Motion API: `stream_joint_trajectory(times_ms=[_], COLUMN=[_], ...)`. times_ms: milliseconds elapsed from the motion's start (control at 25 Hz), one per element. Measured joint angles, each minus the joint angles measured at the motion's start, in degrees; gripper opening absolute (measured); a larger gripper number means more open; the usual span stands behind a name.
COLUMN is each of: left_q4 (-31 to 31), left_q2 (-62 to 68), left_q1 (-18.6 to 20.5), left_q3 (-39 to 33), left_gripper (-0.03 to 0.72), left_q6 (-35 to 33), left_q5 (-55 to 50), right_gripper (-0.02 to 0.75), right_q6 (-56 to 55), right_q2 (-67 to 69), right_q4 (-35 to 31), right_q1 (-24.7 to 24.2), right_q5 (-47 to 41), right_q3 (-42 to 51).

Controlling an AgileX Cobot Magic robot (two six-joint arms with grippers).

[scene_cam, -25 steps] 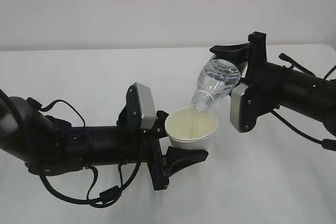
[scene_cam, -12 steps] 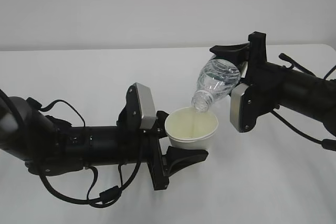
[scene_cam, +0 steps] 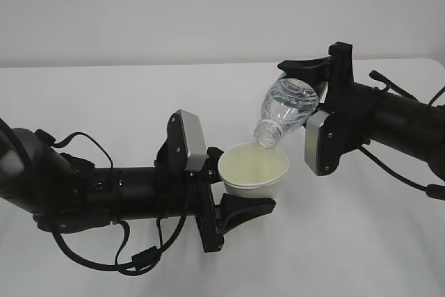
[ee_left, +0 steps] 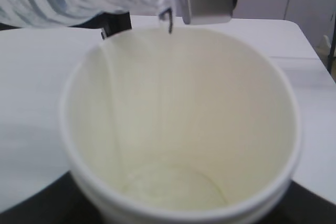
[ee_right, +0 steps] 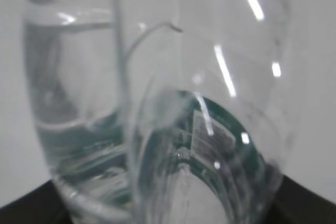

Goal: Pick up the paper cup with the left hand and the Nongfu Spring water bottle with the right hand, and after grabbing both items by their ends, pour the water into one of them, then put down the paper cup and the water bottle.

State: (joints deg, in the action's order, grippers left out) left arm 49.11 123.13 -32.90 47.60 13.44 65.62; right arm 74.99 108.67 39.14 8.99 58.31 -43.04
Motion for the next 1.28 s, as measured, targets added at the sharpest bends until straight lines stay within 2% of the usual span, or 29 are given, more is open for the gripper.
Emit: stream_joint_trajectory(times_ms=[1280], left_q4=[-0.4], left_q2=[0.0], left_q1=[0.0], left_q3=[0.0], left_gripper=[0.449], left_q6=[0.0], left_q5=[0.0], right_gripper=[0.459], right_q6=[0.1], right_q2=[0.0], right_q4=[0.0], right_q1=[0.0], right_q5=[0.9], right_q3=[0.0])
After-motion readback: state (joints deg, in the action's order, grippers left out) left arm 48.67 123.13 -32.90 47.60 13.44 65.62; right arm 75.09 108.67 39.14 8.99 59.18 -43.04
